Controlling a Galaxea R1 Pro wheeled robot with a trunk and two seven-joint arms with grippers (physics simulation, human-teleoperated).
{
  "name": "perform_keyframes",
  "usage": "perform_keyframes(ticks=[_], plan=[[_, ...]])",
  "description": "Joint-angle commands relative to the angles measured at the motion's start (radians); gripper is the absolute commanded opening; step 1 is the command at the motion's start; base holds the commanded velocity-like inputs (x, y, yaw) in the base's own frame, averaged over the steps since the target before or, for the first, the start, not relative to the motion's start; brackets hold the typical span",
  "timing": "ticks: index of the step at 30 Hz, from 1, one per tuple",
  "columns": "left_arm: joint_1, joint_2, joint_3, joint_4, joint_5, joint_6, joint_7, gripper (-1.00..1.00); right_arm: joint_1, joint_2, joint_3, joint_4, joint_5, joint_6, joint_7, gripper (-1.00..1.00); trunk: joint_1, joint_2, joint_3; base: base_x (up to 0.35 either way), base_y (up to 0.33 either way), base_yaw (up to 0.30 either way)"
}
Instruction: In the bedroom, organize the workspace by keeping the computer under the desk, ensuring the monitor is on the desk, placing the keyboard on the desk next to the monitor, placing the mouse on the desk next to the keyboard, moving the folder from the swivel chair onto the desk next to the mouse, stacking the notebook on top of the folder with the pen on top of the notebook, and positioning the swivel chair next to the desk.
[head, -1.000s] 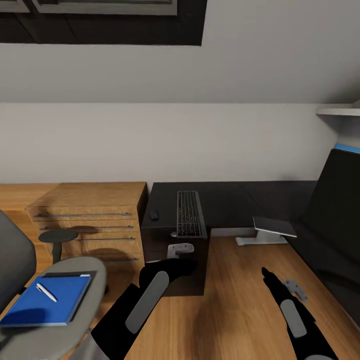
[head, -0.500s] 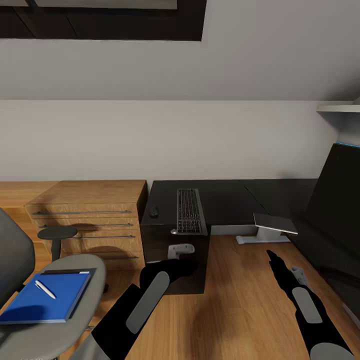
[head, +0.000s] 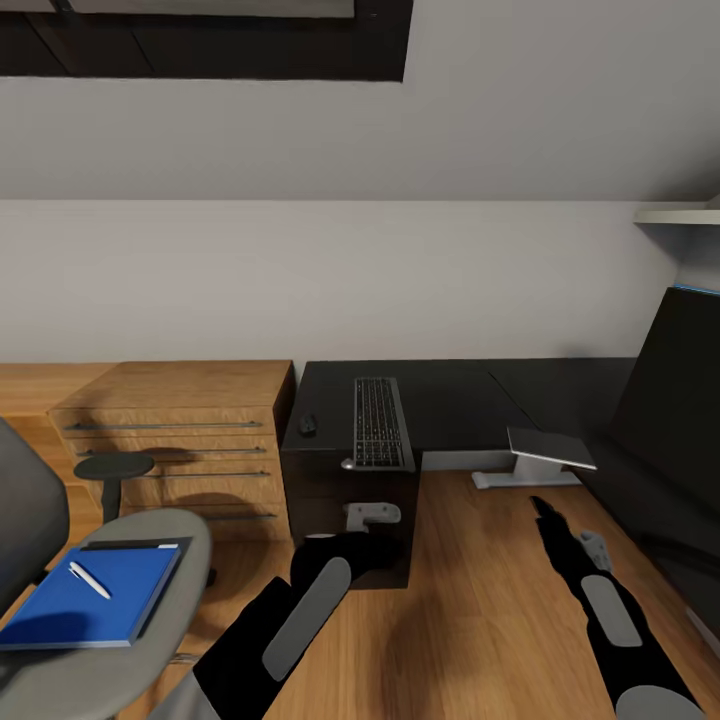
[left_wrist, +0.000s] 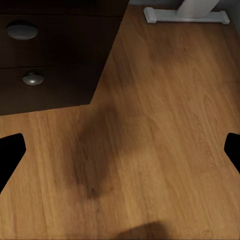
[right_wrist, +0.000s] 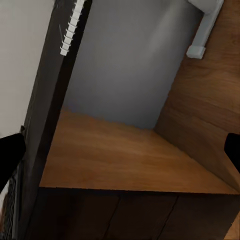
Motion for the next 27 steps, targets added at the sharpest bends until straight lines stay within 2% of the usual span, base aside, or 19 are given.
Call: perform_keyframes(ticks=[1, 2, 3, 4, 8, 13, 16, 21, 22, 24, 25, 26, 27], plan=[[-0.001, 0.000, -0.002, -0.001, 0.010, 0.000, 0.010, 1.00, -0.001, 0.001, -0.008, 0.000, -0.023, 0.003, 0.004, 1.00, 0.000, 0.000, -0.001, 0.140, 0.000, 0.000], [-0.001, 0.000, -0.004, -0.001, 0.010, 0.000, 0.010, 1.00, -0.001, 0.001, -0.015, 0.000, -0.062, -0.001, 0.004, 1.00, 0.000, 0.000, -0.001, 0.205, 0.000, 0.000], [-0.001, 0.000, -0.005, -0.001, 0.010, 0.000, 0.010, 1.00, -0.001, 0.001, -0.017, 0.000, -0.083, -0.003, 0.004, 1.00, 0.000, 0.000, -0.001, 0.228, 0.000, 0.000], [-0.001, 0.000, -0.009, 0.000, 0.010, 0.000, 0.011, 1.00, -0.001, 0.001, -0.020, 0.001, -0.127, -0.006, 0.005, 1.00, 0.000, 0.000, -0.001, 0.257, 0.000, 0.000], [-0.001, 0.000, -0.025, 0.000, 0.010, 0.002, 0.011, 1.00, -0.001, 0.001, -0.023, -0.002, -0.199, -0.008, 0.008, 1.00, 0.000, 0.000, -0.001, 0.184, 0.000, 0.000], [-0.001, 0.000, -0.037, -0.001, 0.010, 0.004, 0.011, 1.00, -0.001, 0.001, -0.028, -0.004, -0.229, -0.008, 0.009, 1.00, 0.000, 0.000, -0.001, 0.059, 0.000, 0.000], [-0.001, 0.000, -0.042, -0.010, 0.010, 0.004, 0.010, 1.00, -0.001, 0.000, -0.030, -0.005, -0.271, -0.007, 0.011, 1.00, 0.000, 0.000, -0.001, 0.077, 0.000, 0.000], [-0.001, 0.001, -0.052, -0.045, 0.015, 0.004, 0.010, 1.00, -0.001, -0.001, -0.030, -0.015, -0.317, -0.005, 0.011, 1.00, 0.000, 0.000, -0.001, 0.087, 0.000, 0.000], [0.000, 0.003, -0.065, -0.074, 0.045, 0.005, 0.011, 1.00, -0.001, -0.003, -0.030, -0.021, -0.336, -0.005, 0.012, 1.00, 0.000, 0.000, -0.001, 0.018, 0.000, 0.000], [0.002, 0.006, -0.070, -0.095, 0.070, 0.005, 0.012, 1.00, -0.001, -0.003, -0.030, -0.022, -0.341, -0.005, 0.012, 1.00, 0.000, 0.000, -0.001, 0.013, 0.000, 0.000], [0.013, 0.015, -0.074, -0.137, 0.114, 0.004, 0.014, 1.00, -0.001, -0.004, -0.030, -0.023, -0.346, -0.005, 0.012, 1.00, 0.000, 0.000, -0.001, 0.006, 0.000, 0.000], [0.025, 0.023, -0.076, -0.166, 0.139, 0.004, 0.015, 1.00, -0.001, -0.004, -0.031, -0.024, -0.348, -0.005, 0.013, 1.00, 0.000, 0.000, -0.001, 0.004, 0.000, 0.000], [0.032, 0.029, -0.077, -0.179, 0.149, 0.004, 0.016, 1.00, -0.001, -0.004, -0.031, -0.024, -0.348, -0.005, 0.013, 1.00, 0.000, 0.000, -0.001, 0.003, 0.000, 0.000]])
